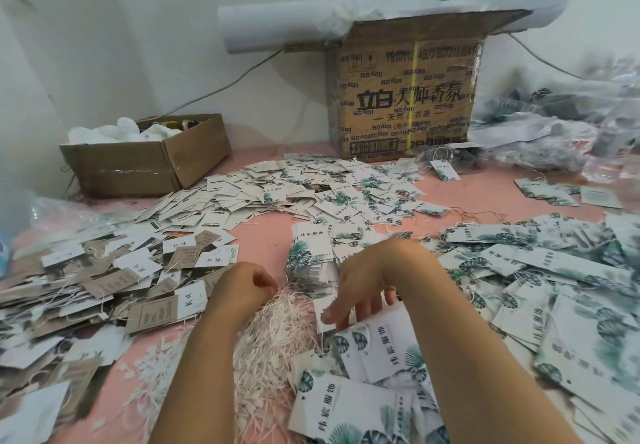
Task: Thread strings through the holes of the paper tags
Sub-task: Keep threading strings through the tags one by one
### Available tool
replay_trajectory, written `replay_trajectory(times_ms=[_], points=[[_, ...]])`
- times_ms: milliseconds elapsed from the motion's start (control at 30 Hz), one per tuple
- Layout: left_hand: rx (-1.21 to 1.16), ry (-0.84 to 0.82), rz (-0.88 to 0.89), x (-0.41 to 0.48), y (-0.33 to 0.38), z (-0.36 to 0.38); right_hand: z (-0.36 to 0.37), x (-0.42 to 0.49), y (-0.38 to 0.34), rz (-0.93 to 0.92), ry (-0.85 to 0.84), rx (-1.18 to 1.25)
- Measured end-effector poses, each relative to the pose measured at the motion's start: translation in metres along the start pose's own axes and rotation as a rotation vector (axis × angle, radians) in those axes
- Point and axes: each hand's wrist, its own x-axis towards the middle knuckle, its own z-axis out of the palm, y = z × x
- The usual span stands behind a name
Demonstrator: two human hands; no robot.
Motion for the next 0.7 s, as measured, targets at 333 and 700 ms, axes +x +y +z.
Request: replay_trajectory(times_ms=[333, 700], points=[[-0.352, -0.148, 0.111, -0.006, 0.023, -0.018, -0.002, 0.017, 0.007, -0.149, 0.515, 0.135], [-0.507, -0.078, 0.276, -0.011, 0.039, -0.021, -0.001, 0.031, -0.002, -0.383, 0.803, 0.236]])
